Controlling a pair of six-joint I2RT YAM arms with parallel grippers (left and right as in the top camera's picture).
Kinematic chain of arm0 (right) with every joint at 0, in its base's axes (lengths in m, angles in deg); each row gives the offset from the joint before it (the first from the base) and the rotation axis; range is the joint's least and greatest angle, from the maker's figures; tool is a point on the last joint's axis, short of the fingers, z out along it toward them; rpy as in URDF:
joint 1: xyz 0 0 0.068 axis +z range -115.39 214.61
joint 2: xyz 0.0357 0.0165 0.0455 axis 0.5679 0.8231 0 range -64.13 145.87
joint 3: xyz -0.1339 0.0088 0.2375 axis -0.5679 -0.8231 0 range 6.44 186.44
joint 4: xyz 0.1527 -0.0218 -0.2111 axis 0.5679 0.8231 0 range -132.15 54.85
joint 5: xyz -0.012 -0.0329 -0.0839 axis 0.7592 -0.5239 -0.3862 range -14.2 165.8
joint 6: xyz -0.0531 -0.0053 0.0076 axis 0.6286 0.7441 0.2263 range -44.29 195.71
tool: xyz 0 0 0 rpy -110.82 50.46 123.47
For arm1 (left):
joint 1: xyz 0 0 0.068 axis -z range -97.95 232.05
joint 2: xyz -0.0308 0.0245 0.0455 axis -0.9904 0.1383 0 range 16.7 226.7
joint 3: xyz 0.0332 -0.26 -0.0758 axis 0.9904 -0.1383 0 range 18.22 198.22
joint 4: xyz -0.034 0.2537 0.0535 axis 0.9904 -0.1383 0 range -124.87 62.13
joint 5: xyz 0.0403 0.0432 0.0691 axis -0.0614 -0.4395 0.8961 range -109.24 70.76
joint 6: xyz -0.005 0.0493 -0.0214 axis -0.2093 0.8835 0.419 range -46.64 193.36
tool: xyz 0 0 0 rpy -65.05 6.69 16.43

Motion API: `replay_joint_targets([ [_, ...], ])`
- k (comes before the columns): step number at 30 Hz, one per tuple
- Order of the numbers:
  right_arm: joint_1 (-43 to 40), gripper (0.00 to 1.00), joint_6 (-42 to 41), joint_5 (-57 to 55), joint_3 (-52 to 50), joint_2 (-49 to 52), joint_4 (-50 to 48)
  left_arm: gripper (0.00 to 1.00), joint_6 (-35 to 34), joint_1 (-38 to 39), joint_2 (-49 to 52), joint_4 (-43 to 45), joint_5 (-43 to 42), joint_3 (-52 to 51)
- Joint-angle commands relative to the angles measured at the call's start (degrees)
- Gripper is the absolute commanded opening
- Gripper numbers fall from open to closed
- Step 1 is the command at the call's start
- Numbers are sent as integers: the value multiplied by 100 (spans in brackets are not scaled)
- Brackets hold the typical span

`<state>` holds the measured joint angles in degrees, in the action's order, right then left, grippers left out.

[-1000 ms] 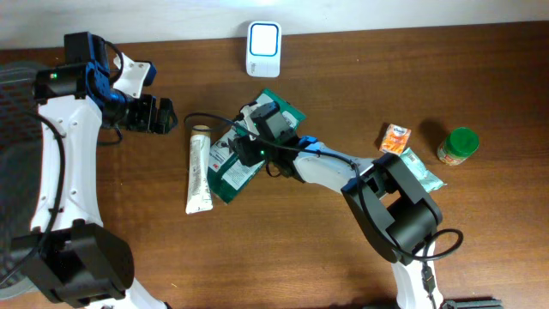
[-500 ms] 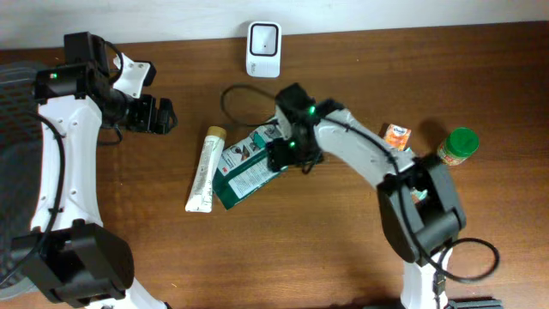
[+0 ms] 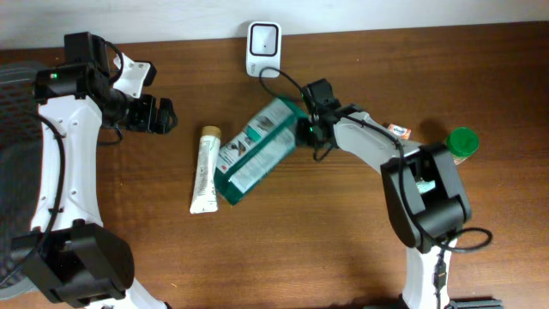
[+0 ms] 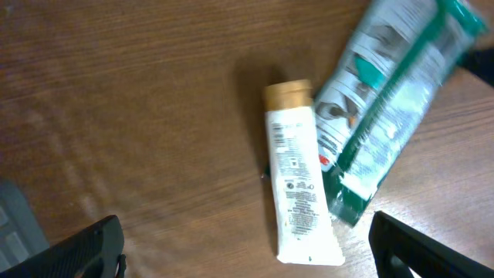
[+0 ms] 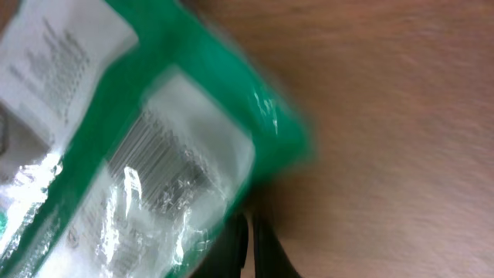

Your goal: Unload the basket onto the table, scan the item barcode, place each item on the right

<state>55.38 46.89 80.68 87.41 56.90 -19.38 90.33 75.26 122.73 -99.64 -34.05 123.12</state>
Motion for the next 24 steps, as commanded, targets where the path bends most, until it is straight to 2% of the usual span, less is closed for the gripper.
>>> replay_joint_targets([
  [1,264,4,-262,614,24,225,-872,99,68,-15,-116,9,-83,68],
  [5,787,4,-293,706,61,343,-1167,99,70,-15,-116,9,-83,68],
  [7,811,8,7,1672,511,334,-1126,99,68,-15,-116,9,-83,68],
  [9,960,8,35,1805,844,334,-1119,99,70,-15,-116,9,-83,68],
  [10,1097,8,332,1801,850,339,-1145,99,68,-15,-116,9,-83,68],
  [13,1390,4,481,1766,848,520,-1064,99,70,-15,-116,9,-83,68],
  [20,1445,5,610,702,850,1329,-3056,99,68,-15,-116,9,-83,68],
  [22,1451,5,605,459,852,1412,-3204,99,70,-15,-116,9,-83,68],
  [24,1451,5,608,503,850,1436,-2894,99,70,-15,-116,9,-83,68],
])
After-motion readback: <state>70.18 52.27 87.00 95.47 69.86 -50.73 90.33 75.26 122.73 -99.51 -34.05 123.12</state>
